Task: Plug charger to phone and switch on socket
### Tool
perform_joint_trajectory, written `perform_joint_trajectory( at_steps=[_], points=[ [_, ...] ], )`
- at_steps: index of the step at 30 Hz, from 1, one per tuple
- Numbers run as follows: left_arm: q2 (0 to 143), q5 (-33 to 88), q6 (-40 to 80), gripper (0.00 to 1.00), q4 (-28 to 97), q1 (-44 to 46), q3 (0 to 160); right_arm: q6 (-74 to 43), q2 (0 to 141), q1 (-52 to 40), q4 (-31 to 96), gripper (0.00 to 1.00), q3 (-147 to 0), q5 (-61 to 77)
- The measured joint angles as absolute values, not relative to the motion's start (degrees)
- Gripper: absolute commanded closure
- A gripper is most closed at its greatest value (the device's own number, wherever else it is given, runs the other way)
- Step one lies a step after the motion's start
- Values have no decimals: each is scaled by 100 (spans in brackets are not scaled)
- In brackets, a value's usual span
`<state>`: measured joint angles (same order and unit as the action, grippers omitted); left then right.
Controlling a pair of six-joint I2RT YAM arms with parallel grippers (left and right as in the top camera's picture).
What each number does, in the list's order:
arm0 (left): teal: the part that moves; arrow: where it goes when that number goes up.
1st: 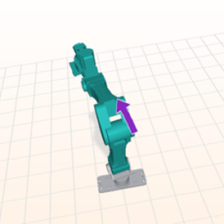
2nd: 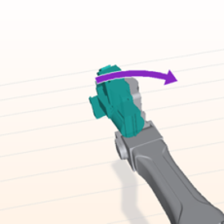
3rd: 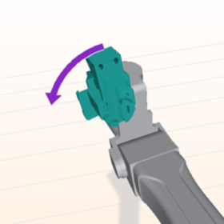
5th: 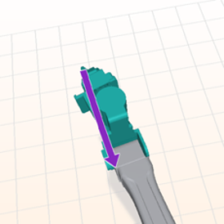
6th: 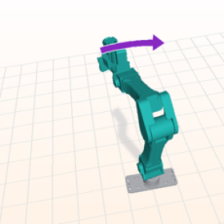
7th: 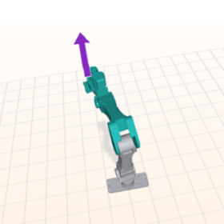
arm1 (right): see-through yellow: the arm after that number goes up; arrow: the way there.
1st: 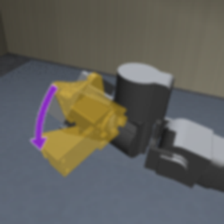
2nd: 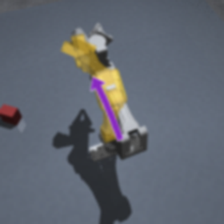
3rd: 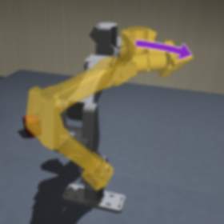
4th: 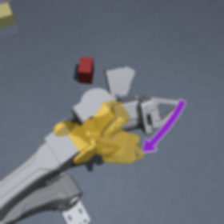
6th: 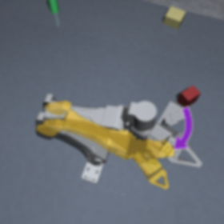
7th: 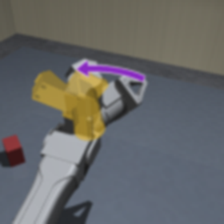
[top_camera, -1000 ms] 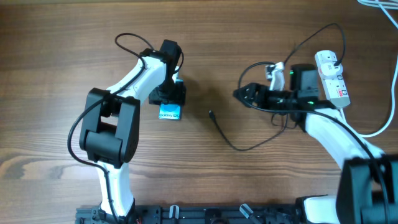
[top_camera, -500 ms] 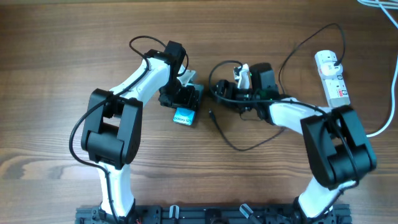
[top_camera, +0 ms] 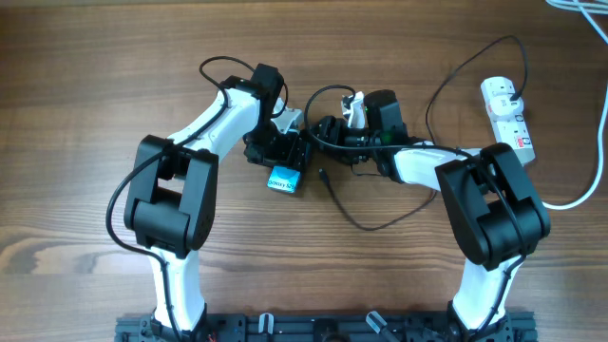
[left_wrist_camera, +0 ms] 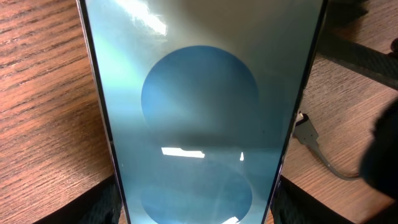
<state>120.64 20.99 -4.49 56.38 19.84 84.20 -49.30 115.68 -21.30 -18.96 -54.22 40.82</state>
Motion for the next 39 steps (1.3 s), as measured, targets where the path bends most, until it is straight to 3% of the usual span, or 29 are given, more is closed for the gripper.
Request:
perform_joint_trajectory(
  at_steps=[5,10,14,19,28,31,34,39],
  points=[
    [12077,2320,-646,29,5664,2001,8409,-4967,11587,-2163,-2005,36,-5422,4045],
    [12086,2451,-729,28,5677,2064,8396,-4989,11605,-2161,-2152,62,-5422,4021],
    [12090,2484,-744,28,5680,2071,8394,-4984,11605,-2161,-1940,62,-5422,3975],
    [12090,2497,-746,27,5680,2128,8394,-4982,11607,-2161,-1678,72,-5422,3881],
    [12095,2523,-746,25,5677,2130,8390,-4989,11616,-2163,-1083,72,-5428,4060],
    [12095,2541,-746,24,5677,2134,8388,-4991,11616,-2161,-991,80,-5428,4158],
    [12095,2547,-749,19,5680,2139,8388,-4989,11616,-2161,-956,88,-5428,4158],
    [12090,2692,-762,2,5712,2139,8399,-4987,11614,-2156,-1013,96,-5454,4261]
  ],
)
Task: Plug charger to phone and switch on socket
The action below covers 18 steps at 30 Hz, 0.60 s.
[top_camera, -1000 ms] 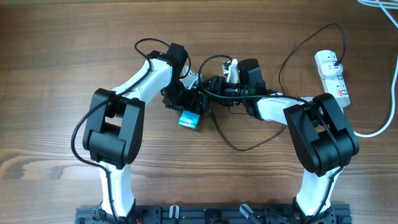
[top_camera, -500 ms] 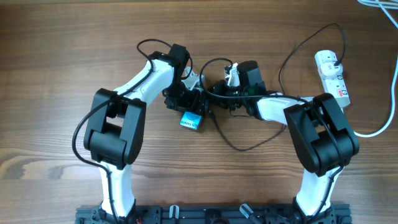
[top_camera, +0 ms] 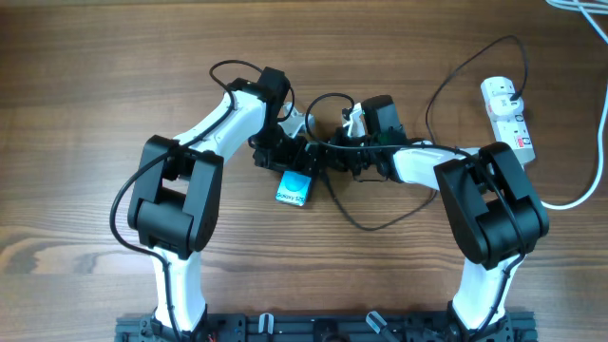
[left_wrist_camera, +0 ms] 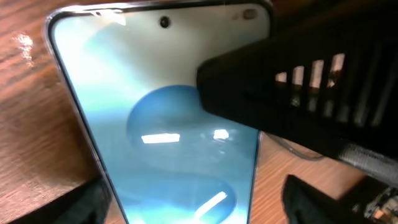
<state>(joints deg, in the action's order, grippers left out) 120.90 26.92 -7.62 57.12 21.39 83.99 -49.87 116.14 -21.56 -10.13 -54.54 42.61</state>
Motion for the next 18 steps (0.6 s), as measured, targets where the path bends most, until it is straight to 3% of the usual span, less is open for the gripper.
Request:
perform_joint_trajectory(
  at_steps=[18],
  points=[
    [11998,2842,-906,2,5948,1400,8322,-4984,11583,-2161,-1072,96,-5487,4370]
  ],
)
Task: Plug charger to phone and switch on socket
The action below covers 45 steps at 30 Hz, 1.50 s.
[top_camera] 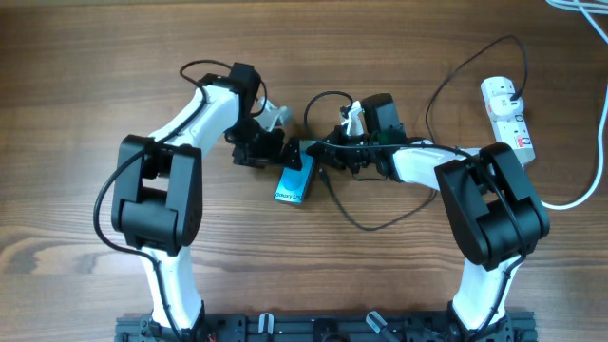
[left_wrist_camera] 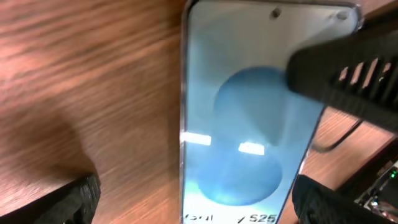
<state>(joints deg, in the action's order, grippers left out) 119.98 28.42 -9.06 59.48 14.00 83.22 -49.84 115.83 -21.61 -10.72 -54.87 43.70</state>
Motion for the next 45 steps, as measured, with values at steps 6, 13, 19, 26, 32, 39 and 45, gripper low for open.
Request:
perform_joint_trajectory(
  at_steps=[6,13,19,26,32,39,45],
  points=[
    [11998,4226,-2110,2,6595,624,8300,-4958,11583,-2161,-1072,96,-5487,4375],
    [11998,5308,-3183,4,7146,132,8281,-5098,11657,-2047,-2438,96,-5441,5365],
    [11998,5927,-3387,10,7231,-78,8281,-5852,11679,-1741,-3391,96,-5437,6488],
    [11998,6886,-3618,20,7314,213,8281,-6241,11679,-1745,-3833,96,-5437,6748],
    [11998,7509,-3618,28,7352,683,8281,-6650,11681,-1745,-4681,96,-5435,6772],
    [11998,7557,-3601,78,7349,701,8259,-6801,11679,-1737,-4764,96,-5441,6877],
    [12003,7509,-3527,96,7373,685,8195,-6755,11636,-1712,-4840,32,-5470,7052]
  ],
)
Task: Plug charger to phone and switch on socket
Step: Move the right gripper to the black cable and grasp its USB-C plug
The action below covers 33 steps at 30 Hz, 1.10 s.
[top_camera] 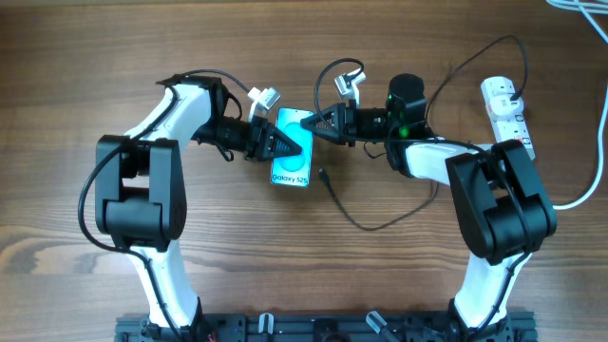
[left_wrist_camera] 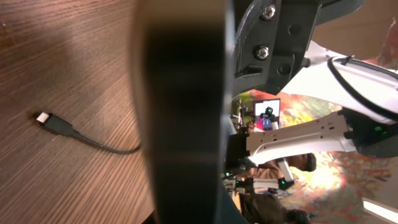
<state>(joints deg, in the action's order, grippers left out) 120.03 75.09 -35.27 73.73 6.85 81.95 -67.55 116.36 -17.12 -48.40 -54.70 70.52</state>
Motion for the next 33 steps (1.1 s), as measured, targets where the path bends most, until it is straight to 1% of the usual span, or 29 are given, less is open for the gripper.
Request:
perform_joint_trajectory(
  at_steps=[1,3,4,7,8,9,10,11,12,14,15,17,19,24,27,28,31,33],
  points=[
    [12003,7481,-3535,96,7338,687,8195,-6772,11636,-1717,-4803,27,-5472,7013],
    [11998,7419,-3577,96,7179,705,8197,-6657,11644,-1730,-4611,24,-5468,6681],
    [11998,7297,-3573,96,7118,709,8197,-6440,11644,-1728,-4449,19,-5468,6482],
    [11998,6469,-3135,96,6641,714,8200,-5548,11646,-1712,-3127,6,-5476,5747],
    [11998,6136,-2836,96,6447,714,8195,-5240,11651,-1712,-2541,3,-5478,5341],
    [11998,5747,-2386,96,6143,716,8202,-5105,11651,-1702,-2268,0,-5472,5022],
    [11998,5387,-1935,96,5913,716,8200,-4995,11655,-1682,-2069,0,-5468,4742],
    [11998,4571,-1059,96,5496,729,8202,-4908,11638,-1636,-1984,0,-5487,4528],
    [11998,4160,-602,96,5426,729,8202,-4875,11631,-1603,-1970,0,-5494,4449],
    [11998,2908,598,96,5177,731,8202,-4838,11614,-1584,-1970,0,-5502,4300],
    [11992,2681,919,96,5135,722,8202,-4910,11605,-1584,-1973,0,-5502,4276],
    [11869,2088,1612,96,5057,740,8235,-5229,11603,-1579,-1975,0,-5509,4198],
    [11828,1935,1953,96,4890,740,8237,-6001,11603,-1573,-1977,0,-5529,4104],
    [11828,1859,2137,96,5026,740,8246,-8768,11601,-1553,-1946,0,-5533,3990],
    [11826,1772,2196,96,5033,753,8250,-10108,11603,-1553,-1887,0,-5524,3883],
    [11802,1538,2329,96,5052,794,8267,-10541,11601,-1553,-1949,0,-5529,3791],
    [11714,744,2637,96,5074,930,8298,-11131,11572,-1559,-1973,0,-5555,3389],
    [11703,322,2735,96,5068,1061,8324,-11271,11561,-1559,-1975,0,-5561,3030]
  ],
)
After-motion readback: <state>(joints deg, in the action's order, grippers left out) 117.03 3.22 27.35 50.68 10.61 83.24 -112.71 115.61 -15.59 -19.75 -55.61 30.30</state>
